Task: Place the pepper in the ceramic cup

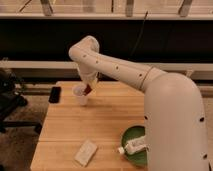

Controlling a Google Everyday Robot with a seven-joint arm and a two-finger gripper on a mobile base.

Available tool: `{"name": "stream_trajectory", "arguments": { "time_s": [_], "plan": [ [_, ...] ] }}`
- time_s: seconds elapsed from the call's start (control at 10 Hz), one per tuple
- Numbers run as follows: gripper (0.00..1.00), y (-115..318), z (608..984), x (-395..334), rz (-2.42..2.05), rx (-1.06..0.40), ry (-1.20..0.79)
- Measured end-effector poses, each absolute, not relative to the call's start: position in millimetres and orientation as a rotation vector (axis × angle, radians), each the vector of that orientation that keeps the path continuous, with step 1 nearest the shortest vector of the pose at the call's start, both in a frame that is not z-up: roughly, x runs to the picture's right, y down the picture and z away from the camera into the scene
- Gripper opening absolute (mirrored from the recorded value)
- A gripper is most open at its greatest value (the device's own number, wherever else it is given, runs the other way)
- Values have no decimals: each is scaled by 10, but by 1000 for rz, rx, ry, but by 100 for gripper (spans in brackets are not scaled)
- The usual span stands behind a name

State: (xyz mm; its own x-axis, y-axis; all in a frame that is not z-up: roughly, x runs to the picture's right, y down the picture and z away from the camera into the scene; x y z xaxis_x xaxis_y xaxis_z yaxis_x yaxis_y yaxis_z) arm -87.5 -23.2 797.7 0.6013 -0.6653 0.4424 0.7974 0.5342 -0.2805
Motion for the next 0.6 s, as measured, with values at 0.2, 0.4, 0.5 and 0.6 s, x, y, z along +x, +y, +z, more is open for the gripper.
{"name": "stream_trajectory", "arguments": {
  "time_s": [0.2, 0.4, 0.5, 0.6],
  "plan": [
    [0, -290, 7980, -999, -910, -488, -333],
    [0, -327, 7997, -1087, -928, -490, -349],
    [0, -333, 8013, -1158, -938, -488, -359],
    [0, -323, 8047, -1240, -948, -486, -372]
  ]
}}
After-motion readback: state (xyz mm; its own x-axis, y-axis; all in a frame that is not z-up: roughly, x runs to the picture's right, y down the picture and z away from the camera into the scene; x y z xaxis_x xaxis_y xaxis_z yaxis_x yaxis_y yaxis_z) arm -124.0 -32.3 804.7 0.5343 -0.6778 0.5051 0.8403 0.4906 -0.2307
